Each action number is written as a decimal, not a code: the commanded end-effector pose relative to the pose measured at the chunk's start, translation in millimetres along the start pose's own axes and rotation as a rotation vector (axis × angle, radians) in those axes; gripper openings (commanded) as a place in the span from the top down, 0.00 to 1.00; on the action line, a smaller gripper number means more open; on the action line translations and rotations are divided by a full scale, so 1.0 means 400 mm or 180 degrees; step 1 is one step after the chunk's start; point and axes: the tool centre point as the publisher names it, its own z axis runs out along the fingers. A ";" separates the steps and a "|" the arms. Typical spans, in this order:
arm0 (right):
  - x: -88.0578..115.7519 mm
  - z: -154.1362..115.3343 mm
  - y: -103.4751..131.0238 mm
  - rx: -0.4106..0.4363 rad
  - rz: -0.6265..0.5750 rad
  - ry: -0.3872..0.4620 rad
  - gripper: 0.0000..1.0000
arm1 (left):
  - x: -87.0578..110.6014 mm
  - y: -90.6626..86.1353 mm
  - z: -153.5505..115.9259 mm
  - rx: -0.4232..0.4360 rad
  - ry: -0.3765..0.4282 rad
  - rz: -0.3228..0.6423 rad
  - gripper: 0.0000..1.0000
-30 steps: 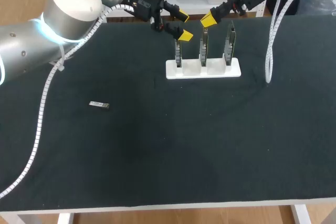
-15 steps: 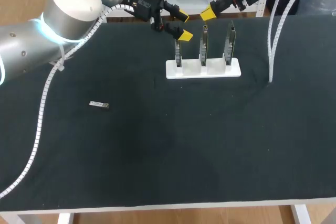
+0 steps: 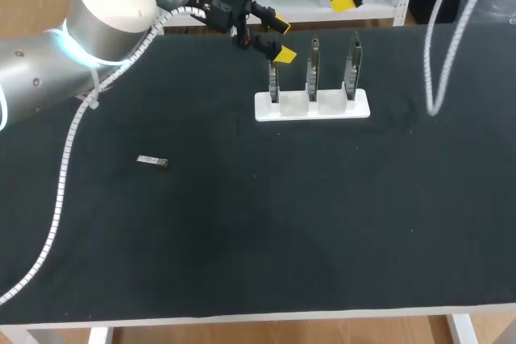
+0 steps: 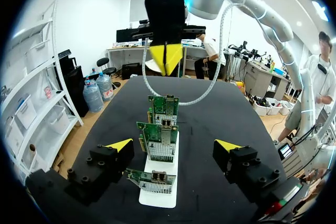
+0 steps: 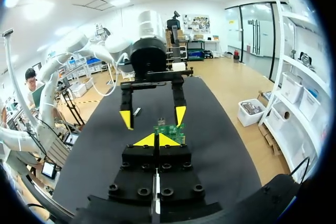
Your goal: Pick up the optical module with the left hand, and insert it into the network port with the right hand.
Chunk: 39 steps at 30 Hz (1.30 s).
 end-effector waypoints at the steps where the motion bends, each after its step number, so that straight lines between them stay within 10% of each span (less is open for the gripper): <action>1: 0.017 -0.025 0.064 0.0139 0.0016 -0.0027 1.00 | -0.002 0.002 0.001 0.0006 0.0011 -0.0004 0.00; 39: 0.134 -0.205 0.067 -0.0240 0.0223 0.0119 1.00 | -0.002 0.002 0.001 0.0006 0.0011 -0.0004 0.00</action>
